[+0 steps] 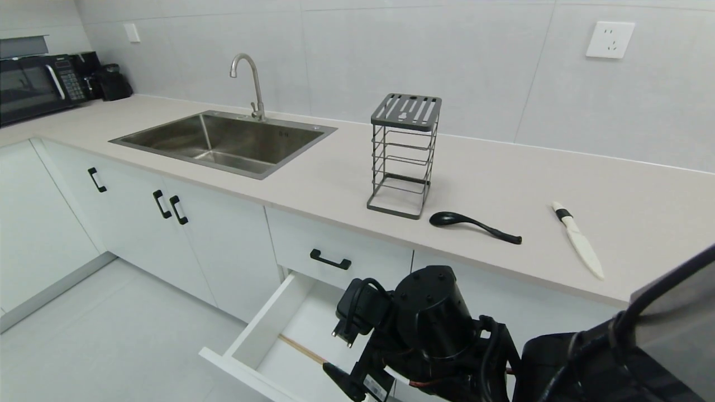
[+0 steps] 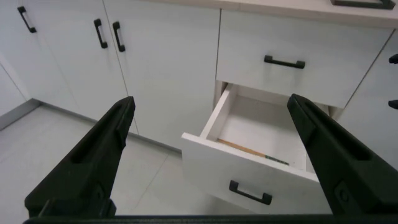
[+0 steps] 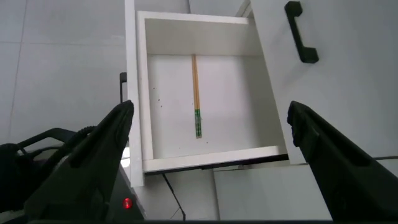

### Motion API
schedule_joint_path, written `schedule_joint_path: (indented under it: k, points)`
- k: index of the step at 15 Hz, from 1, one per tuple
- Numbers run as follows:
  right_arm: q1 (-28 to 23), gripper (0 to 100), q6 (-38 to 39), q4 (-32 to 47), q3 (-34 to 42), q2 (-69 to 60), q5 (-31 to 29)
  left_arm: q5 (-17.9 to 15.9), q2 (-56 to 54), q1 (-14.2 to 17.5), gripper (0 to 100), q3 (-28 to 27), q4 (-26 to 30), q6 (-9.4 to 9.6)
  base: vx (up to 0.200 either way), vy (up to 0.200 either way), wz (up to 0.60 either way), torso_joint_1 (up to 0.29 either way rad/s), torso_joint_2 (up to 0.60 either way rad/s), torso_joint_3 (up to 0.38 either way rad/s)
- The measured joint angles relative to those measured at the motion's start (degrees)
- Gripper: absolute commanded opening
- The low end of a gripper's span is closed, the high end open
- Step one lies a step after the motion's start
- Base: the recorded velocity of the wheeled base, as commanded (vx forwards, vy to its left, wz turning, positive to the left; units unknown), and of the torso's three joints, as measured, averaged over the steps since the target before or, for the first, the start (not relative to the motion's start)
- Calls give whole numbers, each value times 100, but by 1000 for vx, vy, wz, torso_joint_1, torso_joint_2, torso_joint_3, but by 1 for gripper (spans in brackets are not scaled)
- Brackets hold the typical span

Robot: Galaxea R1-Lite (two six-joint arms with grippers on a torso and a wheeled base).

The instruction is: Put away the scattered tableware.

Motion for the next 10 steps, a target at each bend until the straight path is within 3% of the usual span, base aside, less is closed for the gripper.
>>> schedule_joint_path:
  k: [10]
  points:
    - [-26,100,87,15,-18,187,4,0,0,0,100,0,-2,0,0,0,0,288,-549,-261]
